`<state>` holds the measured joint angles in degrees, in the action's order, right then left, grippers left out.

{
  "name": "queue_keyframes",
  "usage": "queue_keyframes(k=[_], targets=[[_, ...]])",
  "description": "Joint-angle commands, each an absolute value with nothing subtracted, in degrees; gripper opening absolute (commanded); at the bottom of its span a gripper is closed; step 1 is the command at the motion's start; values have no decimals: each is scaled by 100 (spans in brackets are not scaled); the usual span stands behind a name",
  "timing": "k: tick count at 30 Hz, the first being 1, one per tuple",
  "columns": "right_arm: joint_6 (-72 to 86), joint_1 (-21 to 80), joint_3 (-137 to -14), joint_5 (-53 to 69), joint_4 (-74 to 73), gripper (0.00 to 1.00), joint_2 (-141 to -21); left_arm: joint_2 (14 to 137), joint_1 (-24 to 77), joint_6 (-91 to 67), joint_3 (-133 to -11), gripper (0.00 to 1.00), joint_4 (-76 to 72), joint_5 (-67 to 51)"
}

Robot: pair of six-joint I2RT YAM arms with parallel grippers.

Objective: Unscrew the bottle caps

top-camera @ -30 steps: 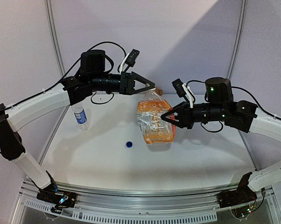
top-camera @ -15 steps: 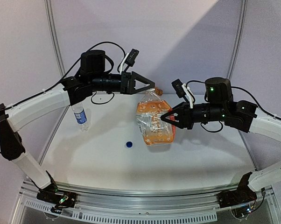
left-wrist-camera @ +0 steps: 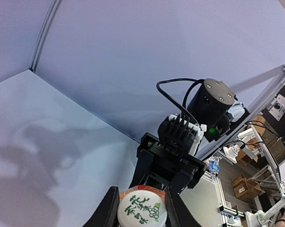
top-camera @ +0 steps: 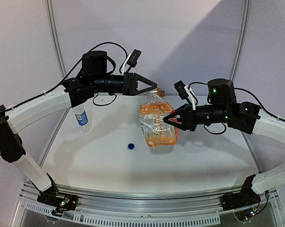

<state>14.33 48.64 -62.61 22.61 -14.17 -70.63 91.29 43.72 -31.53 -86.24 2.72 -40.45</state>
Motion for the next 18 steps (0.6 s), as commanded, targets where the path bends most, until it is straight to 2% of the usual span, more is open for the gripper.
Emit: queue_keyframes(k=[1,4,12,18], targets=[[1336,4869,-6365,2083,-1383,0,-7169,9256,4405,-3230,-8606,13,717,-3516],[1356,4873,-6598,1626,-1486,0,-7311,9362,4466,-3424,-8777,12,1158,-3029],[1046,5250,-7950,-938,-2642,0,-8320,10148,4749,-4641,-10224,13,3243,-1176],[1043,5354,-8351,-1136,-3004,0,-8723,10441,4851,-5140,-10943,15,3663,-854]])
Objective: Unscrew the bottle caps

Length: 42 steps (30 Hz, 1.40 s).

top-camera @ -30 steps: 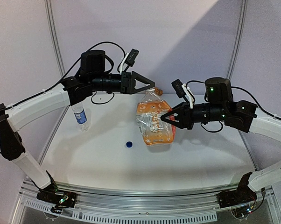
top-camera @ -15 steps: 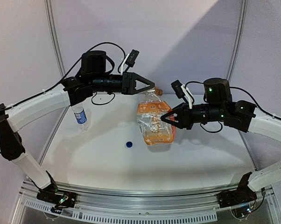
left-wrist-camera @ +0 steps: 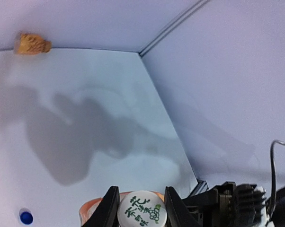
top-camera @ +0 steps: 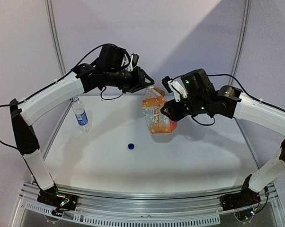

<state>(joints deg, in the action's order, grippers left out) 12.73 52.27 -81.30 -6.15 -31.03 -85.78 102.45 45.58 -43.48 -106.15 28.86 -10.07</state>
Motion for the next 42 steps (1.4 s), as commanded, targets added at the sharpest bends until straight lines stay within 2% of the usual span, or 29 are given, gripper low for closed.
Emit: queue_keyframes(k=[1,5,7,12,16,19,24,30,36,42], targets=[[1058,5360,-8305,-1122,-2984,0,-8715,10430,4852,-5129,-10972,15,3619,-864],[1115,5361,-8045,-913,-2820,0,-8547,10270,4852,-4891,-10851,21,3231,-1003],[1144,5358,-7915,-744,-2758,0,-8444,10132,4852,-4744,-10703,29,2921,-1129],[1390,5354,-7512,-587,-2600,0,-8182,9766,4828,-4388,-10494,61,2550,-1166],[1493,5357,-7168,-588,-2488,0,-7911,9311,4720,-3994,-10119,75,2514,-1009],[1508,5360,-6937,-590,-2419,0,-7689,8854,4578,-3650,-9594,81,2306,-1107],[1262,5353,-6567,-238,-2236,0,-7282,8362,4415,-2903,-8933,87,1876,-2087],[1097,5358,-6272,434,-2155,0,-6963,8284,4386,-2866,-8467,86,1672,-2406],[1218,5353,-6047,658,-2012,0,-6855,8049,4386,-2887,-7799,85,815,-3002],[1219,5361,-5953,1202,-1746,0,-6790,8242,4386,-2506,-7889,85,869,-3712]])
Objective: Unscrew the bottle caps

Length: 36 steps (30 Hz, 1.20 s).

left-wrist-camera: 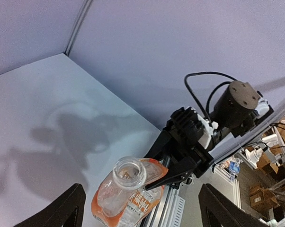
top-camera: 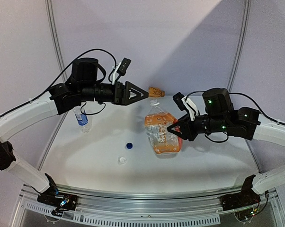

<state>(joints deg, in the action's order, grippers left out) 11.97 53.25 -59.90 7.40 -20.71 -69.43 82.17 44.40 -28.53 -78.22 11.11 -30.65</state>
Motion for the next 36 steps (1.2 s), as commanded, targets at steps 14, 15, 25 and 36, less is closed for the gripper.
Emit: queue_keyframes(k=[14,15,25,36], targets=[[1028,5356,-5985,1832,-1567,0,-6724,8482,4386,-2272,-8027,85,1020,-4373],[1035,5361,-5980,1874,-1541,0,-6724,8505,4386,-2254,-8025,85,1029,-4406],[996,5359,-6007,2052,-1623,0,-6740,8786,4394,-2145,-8254,66,1242,-4772],[937,5361,-6010,2090,-1635,0,-6768,9073,4463,-2059,-8596,57,1518,-4957]])
